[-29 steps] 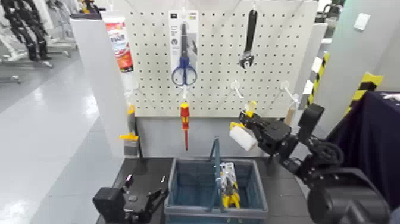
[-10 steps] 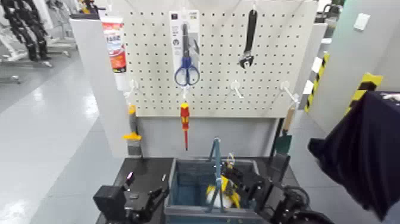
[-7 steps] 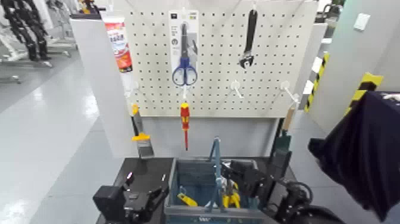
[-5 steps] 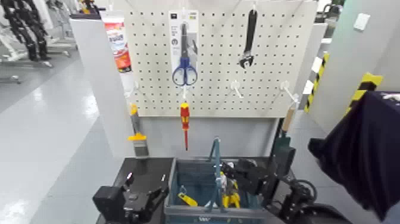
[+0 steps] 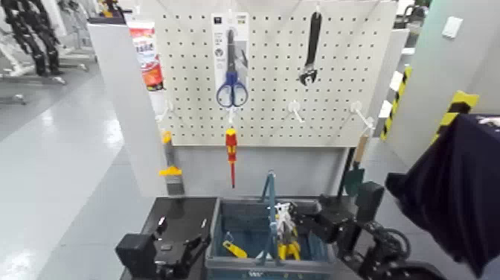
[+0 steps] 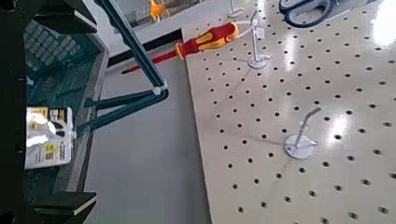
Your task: Put the yellow roller into the crate.
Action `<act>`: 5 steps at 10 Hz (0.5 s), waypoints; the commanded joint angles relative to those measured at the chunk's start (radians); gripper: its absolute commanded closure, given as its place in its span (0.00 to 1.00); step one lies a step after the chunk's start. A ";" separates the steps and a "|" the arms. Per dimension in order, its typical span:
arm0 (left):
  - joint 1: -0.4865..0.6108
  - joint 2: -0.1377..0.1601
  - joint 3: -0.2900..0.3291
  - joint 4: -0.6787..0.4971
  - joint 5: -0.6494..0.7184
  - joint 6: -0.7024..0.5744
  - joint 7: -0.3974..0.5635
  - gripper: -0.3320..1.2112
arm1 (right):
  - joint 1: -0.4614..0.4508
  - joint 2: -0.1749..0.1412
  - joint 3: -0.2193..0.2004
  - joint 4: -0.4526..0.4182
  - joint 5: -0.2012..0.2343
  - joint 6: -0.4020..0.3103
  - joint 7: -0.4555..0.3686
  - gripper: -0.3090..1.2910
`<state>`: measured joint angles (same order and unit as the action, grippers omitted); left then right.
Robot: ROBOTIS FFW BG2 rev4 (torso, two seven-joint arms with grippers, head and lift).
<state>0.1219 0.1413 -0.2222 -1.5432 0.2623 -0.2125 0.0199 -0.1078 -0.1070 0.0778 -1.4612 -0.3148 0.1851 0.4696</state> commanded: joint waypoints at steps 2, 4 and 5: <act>0.002 -0.002 0.001 -0.003 0.000 0.004 0.000 0.33 | 0.143 0.004 -0.044 -0.183 0.082 -0.069 -0.141 0.22; 0.001 0.000 0.000 -0.003 0.000 0.007 0.000 0.33 | 0.227 0.006 -0.053 -0.261 0.105 -0.107 -0.238 0.22; 0.004 0.000 0.001 -0.005 0.000 0.007 0.000 0.33 | 0.280 0.021 -0.064 -0.289 0.118 -0.147 -0.282 0.23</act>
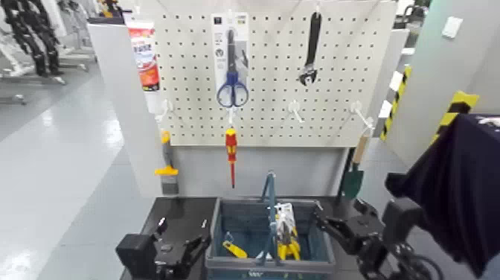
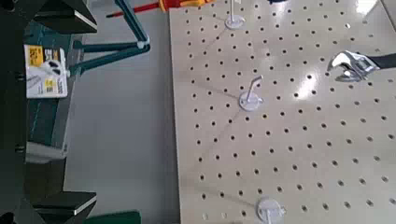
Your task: Put the yellow roller into the crate.
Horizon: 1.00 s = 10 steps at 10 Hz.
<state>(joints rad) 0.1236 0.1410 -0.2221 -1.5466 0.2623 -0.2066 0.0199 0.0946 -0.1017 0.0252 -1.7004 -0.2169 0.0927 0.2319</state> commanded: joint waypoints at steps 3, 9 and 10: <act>0.004 0.000 0.004 -0.003 -0.002 0.001 0.000 0.33 | 0.162 0.045 -0.030 -0.102 0.063 -0.083 -0.077 0.23; 0.005 0.000 0.004 -0.006 -0.003 0.001 0.000 0.33 | 0.244 0.073 -0.047 -0.163 0.133 -0.071 -0.094 0.24; 0.004 0.002 0.003 -0.006 -0.003 0.003 0.000 0.33 | 0.238 0.074 -0.053 -0.160 0.134 -0.067 -0.068 0.24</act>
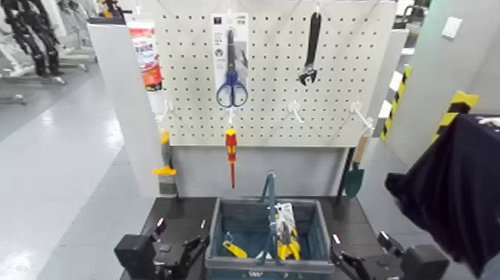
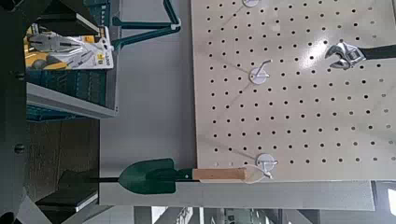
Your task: Put the yellow roller into the crate.
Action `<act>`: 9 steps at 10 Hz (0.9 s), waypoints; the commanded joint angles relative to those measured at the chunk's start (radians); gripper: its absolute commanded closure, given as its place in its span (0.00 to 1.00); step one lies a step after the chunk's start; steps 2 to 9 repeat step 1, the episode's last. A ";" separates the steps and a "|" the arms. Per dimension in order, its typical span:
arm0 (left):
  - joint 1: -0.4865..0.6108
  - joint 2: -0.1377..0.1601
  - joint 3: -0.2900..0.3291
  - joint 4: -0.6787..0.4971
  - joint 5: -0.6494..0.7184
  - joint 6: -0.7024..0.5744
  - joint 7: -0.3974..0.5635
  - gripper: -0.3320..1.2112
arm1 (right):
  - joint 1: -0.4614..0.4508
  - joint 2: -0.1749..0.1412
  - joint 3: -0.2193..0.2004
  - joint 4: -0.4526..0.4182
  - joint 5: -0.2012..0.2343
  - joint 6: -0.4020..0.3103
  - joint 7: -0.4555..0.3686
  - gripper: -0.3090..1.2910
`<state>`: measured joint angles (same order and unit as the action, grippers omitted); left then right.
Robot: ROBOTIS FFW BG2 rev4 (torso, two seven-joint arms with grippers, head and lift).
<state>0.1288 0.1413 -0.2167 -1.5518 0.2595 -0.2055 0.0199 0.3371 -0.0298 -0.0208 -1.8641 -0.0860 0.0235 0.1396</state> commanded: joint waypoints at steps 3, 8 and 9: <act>-0.001 0.001 -0.001 -0.001 0.000 0.002 0.000 0.33 | -0.007 0.002 -0.008 0.003 0.008 0.006 0.028 0.24; -0.001 0.001 -0.001 -0.001 0.000 0.002 0.000 0.33 | -0.007 0.002 -0.008 0.003 0.008 0.006 0.028 0.24; -0.001 0.001 -0.001 -0.001 0.000 0.002 0.000 0.33 | -0.007 0.002 -0.008 0.003 0.008 0.006 0.028 0.24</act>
